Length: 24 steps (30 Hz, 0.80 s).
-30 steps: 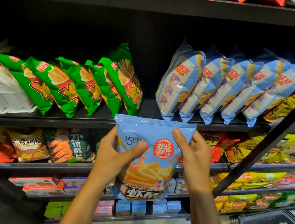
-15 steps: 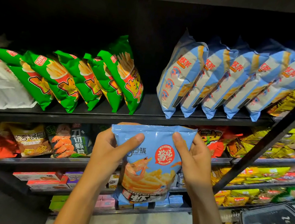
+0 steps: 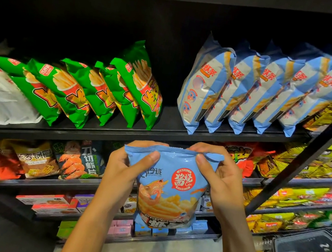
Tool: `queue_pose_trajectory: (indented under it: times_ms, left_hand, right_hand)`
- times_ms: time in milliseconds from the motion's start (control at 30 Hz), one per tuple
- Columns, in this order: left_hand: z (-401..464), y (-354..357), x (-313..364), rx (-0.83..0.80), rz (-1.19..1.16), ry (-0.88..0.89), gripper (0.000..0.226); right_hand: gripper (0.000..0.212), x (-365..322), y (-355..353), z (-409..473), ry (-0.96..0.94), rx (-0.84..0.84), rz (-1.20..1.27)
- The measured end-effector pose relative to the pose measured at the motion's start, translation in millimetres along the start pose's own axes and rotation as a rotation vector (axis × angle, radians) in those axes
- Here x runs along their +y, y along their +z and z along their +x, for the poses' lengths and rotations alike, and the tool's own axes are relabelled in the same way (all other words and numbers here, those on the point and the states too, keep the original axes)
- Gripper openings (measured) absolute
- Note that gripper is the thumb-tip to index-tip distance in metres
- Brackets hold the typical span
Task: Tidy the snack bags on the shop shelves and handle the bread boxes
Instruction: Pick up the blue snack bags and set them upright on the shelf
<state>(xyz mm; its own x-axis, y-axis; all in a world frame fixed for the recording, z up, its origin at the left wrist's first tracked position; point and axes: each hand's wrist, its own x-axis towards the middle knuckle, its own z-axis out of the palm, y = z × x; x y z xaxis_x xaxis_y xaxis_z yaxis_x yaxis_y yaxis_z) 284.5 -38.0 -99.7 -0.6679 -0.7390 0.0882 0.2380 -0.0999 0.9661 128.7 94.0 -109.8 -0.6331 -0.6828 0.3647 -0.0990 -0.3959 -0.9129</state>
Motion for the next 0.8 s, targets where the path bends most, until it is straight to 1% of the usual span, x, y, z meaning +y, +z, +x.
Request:
queue_pose_trajectory:
  times_ms: [100,200,300,467,667,800]
  left_hand:
    - [1.3,-2.9,1.1,-0.030,0.006,0.009,0.019]
    - [4.4,-10.2,-2.4,-0.115,0.003,0.094,0.012]
    - [4.6,-16.5,-3.8,-0.167,-0.026,0.206,0.024]
    - [4.9,-19.7,-3.7,-0.223,-0.015,0.323,0.011]
    - [6.0,-21.0,-2.0,-0.253,-0.032,0.354,0.008]
    - [5.2,-21.2,-2.8,-0.208,-0.038,0.310,0.011]
  right_hand:
    - [0.010,-2.0,1.0,1.1,-0.046,-0.037,-0.028]
    - [0.009,-5.2,1.3,-0.4,-0.093,-0.096,-0.054]
    - [0.012,-7.4,2.3,-2.7,-0.109,-0.136,-0.025]
    - [0.012,-9.9,3.8,-5.4,-0.106,-0.172,0.013]
    - [0.013,-13.1,4.7,-6.7,-0.119,-0.184,0.000]
    - [0.014,-12.1,4.9,-7.2,-0.089,-0.176,-0.001]
